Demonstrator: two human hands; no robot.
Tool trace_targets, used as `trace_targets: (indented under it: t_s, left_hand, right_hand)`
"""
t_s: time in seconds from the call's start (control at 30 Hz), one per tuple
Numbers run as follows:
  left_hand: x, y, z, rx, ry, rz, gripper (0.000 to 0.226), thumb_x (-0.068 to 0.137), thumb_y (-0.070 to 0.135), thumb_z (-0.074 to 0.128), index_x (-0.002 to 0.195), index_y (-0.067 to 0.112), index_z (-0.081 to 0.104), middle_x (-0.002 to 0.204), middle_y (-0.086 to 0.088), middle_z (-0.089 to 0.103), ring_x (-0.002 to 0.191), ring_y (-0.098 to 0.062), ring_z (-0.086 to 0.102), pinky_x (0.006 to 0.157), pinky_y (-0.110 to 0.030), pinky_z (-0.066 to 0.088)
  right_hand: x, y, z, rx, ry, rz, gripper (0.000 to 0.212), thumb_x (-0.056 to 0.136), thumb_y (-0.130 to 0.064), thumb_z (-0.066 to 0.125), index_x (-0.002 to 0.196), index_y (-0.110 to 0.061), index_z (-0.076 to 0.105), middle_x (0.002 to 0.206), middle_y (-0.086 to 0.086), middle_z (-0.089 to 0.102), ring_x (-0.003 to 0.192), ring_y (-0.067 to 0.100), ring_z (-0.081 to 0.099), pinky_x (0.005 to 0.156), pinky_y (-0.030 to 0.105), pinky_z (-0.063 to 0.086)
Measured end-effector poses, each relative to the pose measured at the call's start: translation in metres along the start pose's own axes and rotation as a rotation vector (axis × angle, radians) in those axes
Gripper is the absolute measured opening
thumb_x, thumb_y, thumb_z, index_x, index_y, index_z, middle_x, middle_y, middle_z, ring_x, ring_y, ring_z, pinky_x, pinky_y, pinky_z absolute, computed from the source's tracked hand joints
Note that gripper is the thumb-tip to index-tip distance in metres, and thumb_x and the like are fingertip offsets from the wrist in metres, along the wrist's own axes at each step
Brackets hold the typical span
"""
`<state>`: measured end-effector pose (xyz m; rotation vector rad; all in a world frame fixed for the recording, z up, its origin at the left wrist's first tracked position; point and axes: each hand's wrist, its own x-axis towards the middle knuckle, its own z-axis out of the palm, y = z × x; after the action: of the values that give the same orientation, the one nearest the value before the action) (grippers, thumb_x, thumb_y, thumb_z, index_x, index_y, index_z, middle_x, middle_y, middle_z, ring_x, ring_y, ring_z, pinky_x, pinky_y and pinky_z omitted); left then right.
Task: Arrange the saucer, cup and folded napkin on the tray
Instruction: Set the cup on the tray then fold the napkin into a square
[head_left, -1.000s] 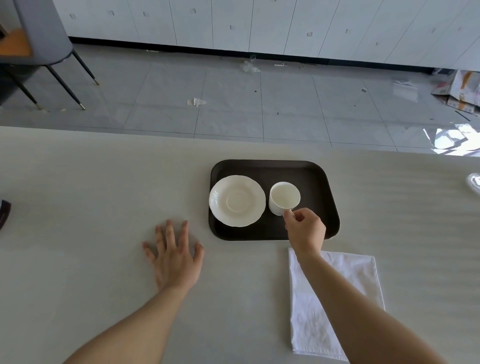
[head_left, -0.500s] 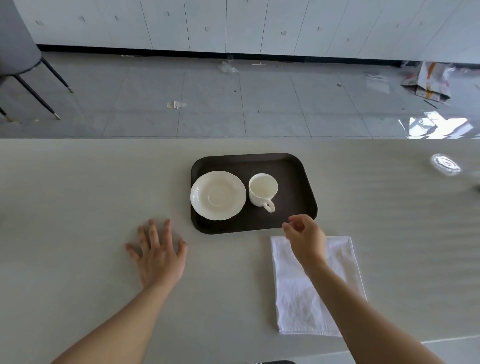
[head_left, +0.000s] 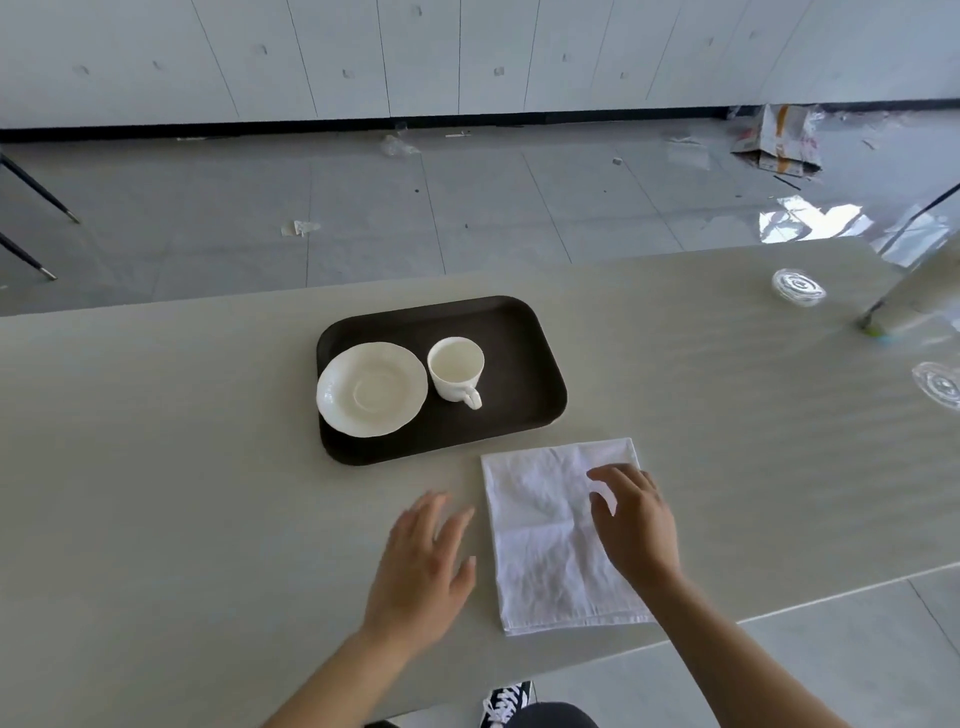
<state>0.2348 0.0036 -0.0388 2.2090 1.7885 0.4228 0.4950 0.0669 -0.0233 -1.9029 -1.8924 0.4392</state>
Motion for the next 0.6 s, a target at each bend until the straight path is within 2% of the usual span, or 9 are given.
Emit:
trace_targets:
  t_s: [0.1, 0.17, 0.23, 0.3, 0.37, 0.43, 0.47, 0.53, 0.6]
  left_hand:
    - [-0.007, 0.033, 0.013, 0.019, -0.116, 0.217, 0.051, 0.083, 0.037, 0.058, 0.131, 0.021, 0.051, 0.139, -0.009, 0.054, 0.131, -0.030, 0.048, 0.102, -0.048, 0.047]
    - [-0.009, 0.041, 0.016, 0.133, -0.217, 0.266, 0.054, 0.085, 0.047, 0.050, 0.133, 0.023, 0.051, 0.144, -0.004, 0.050, 0.137, -0.027, 0.042, 0.106, -0.050, 0.043]
    - [-0.011, 0.039, 0.018, 0.178, -0.327, 0.282, 0.066, 0.087, 0.060, 0.037, 0.143, 0.025, 0.039, 0.158, -0.004, 0.030, 0.148, -0.025, 0.017, 0.117, -0.055, 0.020]
    - [-0.012, 0.035, 0.019, 0.164, -0.455, 0.263, 0.082, 0.084, 0.074, 0.027, 0.151, 0.027, 0.018, 0.164, -0.001, -0.001, 0.148, -0.019, -0.016, 0.119, -0.053, -0.010]
    - [-0.011, 0.034, 0.017, 0.188, -0.472, 0.275, 0.093, 0.079, 0.080, 0.027, 0.152, 0.027, 0.010, 0.163, 0.000, -0.012, 0.146, -0.018, -0.025, 0.116, -0.050, -0.017]
    - [-0.011, 0.035, 0.015, 0.231, -0.461, 0.289, 0.093, 0.077, 0.079, 0.033, 0.151, 0.025, 0.019, 0.164, -0.004, 0.000, 0.149, -0.023, -0.012, 0.118, -0.054, -0.007]
    - [-0.011, 0.037, 0.014, 0.263, -0.431, 0.306, 0.089, 0.078, 0.077, 0.038, 0.149, 0.023, 0.030, 0.163, -0.007, 0.013, 0.150, -0.027, 0.002, 0.118, -0.057, 0.005]
    - [-0.012, 0.040, 0.014, 0.309, -0.375, 0.320, 0.076, 0.078, 0.069, 0.047, 0.138, 0.023, 0.048, 0.153, -0.009, 0.040, 0.144, -0.030, 0.029, 0.112, -0.056, 0.030]
    - [-0.013, 0.044, 0.014, 0.287, -0.337, 0.316, 0.063, 0.077, 0.059, 0.055, 0.130, 0.026, 0.056, 0.145, -0.009, 0.050, 0.138, -0.029, 0.040, 0.107, -0.053, 0.040]
  right_hand:
    - [-0.011, 0.008, -0.005, -0.068, -0.023, -0.051, 0.026, 0.083, 0.002, 0.076, 0.105, -0.010, 0.077, 0.109, 0.001, 0.075, 0.101, 0.027, 0.067, 0.068, 0.032, 0.054]
    - [-0.018, 0.013, -0.008, -0.095, -0.037, -0.089, 0.026, 0.078, 0.005, 0.078, 0.100, -0.010, 0.078, 0.105, 0.001, 0.076, 0.098, 0.028, 0.069, 0.063, 0.036, 0.058]
    - [-0.025, 0.020, -0.010, -0.122, -0.051, -0.136, 0.029, 0.074, 0.008, 0.080, 0.097, -0.009, 0.079, 0.103, 0.001, 0.077, 0.095, 0.028, 0.071, 0.060, 0.037, 0.060]
    - [-0.033, 0.028, -0.011, -0.149, -0.078, -0.170, 0.031, 0.074, 0.010, 0.080, 0.100, -0.008, 0.079, 0.107, 0.002, 0.077, 0.098, 0.029, 0.071, 0.062, 0.041, 0.063]
    - [-0.039, 0.037, -0.012, -0.164, -0.109, -0.188, 0.034, 0.075, 0.011, 0.077, 0.104, -0.006, 0.078, 0.113, 0.005, 0.077, 0.105, 0.030, 0.071, 0.068, 0.045, 0.064]
    - [-0.044, 0.042, -0.014, -0.162, -0.122, -0.213, 0.035, 0.075, 0.013, 0.075, 0.106, -0.005, 0.078, 0.118, 0.008, 0.075, 0.109, 0.032, 0.070, 0.072, 0.047, 0.064]
    - [-0.045, 0.044, -0.015, -0.161, -0.122, -0.224, 0.036, 0.075, 0.014, 0.075, 0.107, -0.004, 0.077, 0.119, 0.009, 0.075, 0.110, 0.032, 0.070, 0.074, 0.047, 0.064]
    - [-0.047, 0.047, -0.017, -0.156, -0.122, -0.235, 0.037, 0.075, 0.013, 0.075, 0.109, -0.003, 0.077, 0.120, 0.010, 0.074, 0.111, 0.033, 0.069, 0.076, 0.046, 0.064]
    - [-0.049, 0.050, -0.020, -0.154, -0.136, -0.231, 0.036, 0.076, 0.011, 0.076, 0.109, -0.005, 0.076, 0.121, 0.009, 0.074, 0.113, 0.033, 0.068, 0.077, 0.046, 0.064]
